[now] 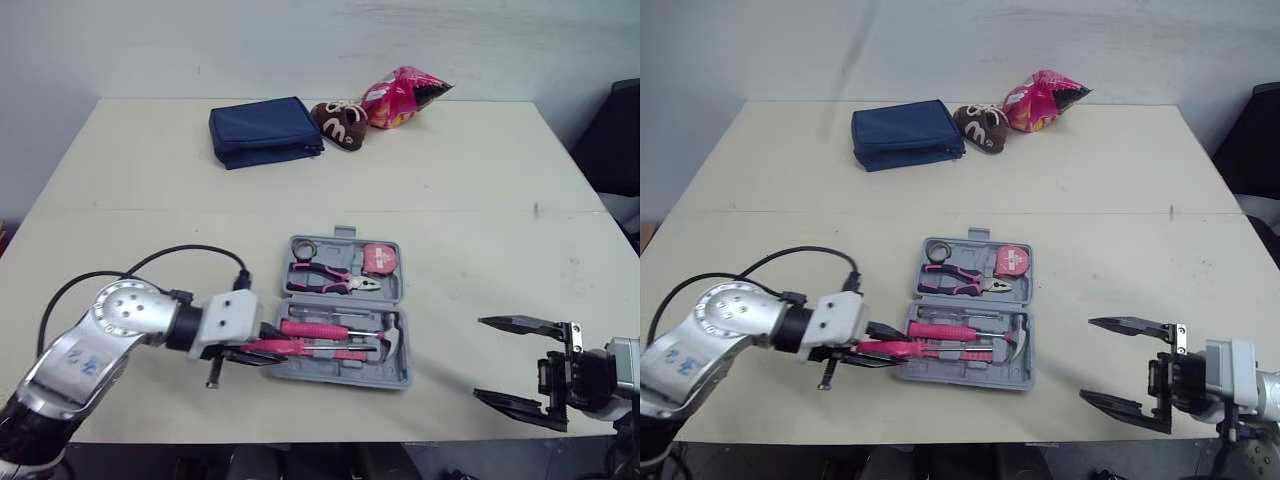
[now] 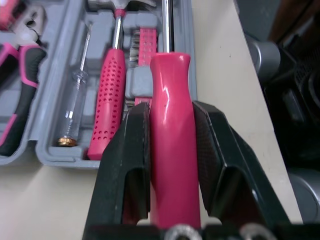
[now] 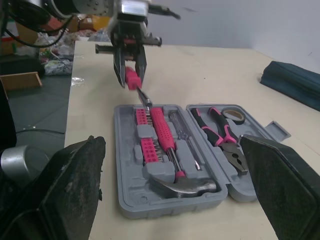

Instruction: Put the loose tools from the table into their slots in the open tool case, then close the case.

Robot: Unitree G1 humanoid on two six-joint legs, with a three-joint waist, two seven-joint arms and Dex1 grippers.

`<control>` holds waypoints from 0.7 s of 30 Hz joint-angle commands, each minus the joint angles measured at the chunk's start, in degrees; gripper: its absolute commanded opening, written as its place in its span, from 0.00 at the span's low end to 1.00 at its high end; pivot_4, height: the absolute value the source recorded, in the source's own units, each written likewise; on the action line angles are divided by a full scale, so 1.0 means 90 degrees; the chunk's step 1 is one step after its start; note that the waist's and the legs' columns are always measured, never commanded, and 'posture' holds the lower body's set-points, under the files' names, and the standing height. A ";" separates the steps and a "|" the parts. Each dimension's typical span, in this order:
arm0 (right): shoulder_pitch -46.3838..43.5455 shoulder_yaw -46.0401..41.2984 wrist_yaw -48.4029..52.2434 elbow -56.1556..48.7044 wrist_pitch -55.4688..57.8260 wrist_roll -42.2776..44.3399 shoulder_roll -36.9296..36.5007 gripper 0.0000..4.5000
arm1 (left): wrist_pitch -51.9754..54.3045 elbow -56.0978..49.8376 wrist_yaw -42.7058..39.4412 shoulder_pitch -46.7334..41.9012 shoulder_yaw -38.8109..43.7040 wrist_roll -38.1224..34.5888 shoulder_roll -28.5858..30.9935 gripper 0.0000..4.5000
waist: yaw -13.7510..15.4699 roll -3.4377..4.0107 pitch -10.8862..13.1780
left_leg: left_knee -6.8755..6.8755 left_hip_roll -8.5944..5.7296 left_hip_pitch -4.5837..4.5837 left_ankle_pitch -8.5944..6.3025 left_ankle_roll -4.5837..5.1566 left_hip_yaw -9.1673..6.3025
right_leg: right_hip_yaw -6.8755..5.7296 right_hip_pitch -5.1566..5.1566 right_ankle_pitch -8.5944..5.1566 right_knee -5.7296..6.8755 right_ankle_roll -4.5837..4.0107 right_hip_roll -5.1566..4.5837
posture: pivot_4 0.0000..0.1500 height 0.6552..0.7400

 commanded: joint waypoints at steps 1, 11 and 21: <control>0.0064 -0.0054 -0.0043 -0.0199 0.0010 0.0060 0.0048 1.00 | 0.0600 -0.0201 0.0236 -0.0544 -0.0859 0.0406 -0.0326 0.12 | 0.0015 0.0000 0.0000 | 0.0002 -0.0001 -0.0003 0.0000 0.0001 -0.0001 | 0.0001 -0.0001 0.0001 -0.0001 0.0002 0.0000 | 1.00 1.00; 0.0195 -0.0086 -0.0262 -0.0304 0.0017 -0.0026 0.0104 1.00 | 0.1483 -0.0165 0.0477 -0.1123 -0.1791 0.0861 -0.0782 0.12 | 0.0040 0.0000 0.0000 | 0.0008 0.0012 -0.0002 0.0008 -0.0011 -0.0003 | 0.0003 -0.0005 0.0001 0.0007 0.0004 0.0012 | 1.00 1.00; 0.0429 -0.0140 -0.0313 -0.0362 -0.0077 -0.0051 0.0174 1.00 | 0.1761 -0.0186 0.0529 -0.1229 -0.2096 0.0969 -0.0872 0.12 | 0.0145 0.0001 0.0000 | 0.0017 0.0003 0.0002 0.0013 -0.0002 -0.0007 | 0.0003 0.0005 0.0003 0.0013 0.0007 0.0003 | 1.00 1.00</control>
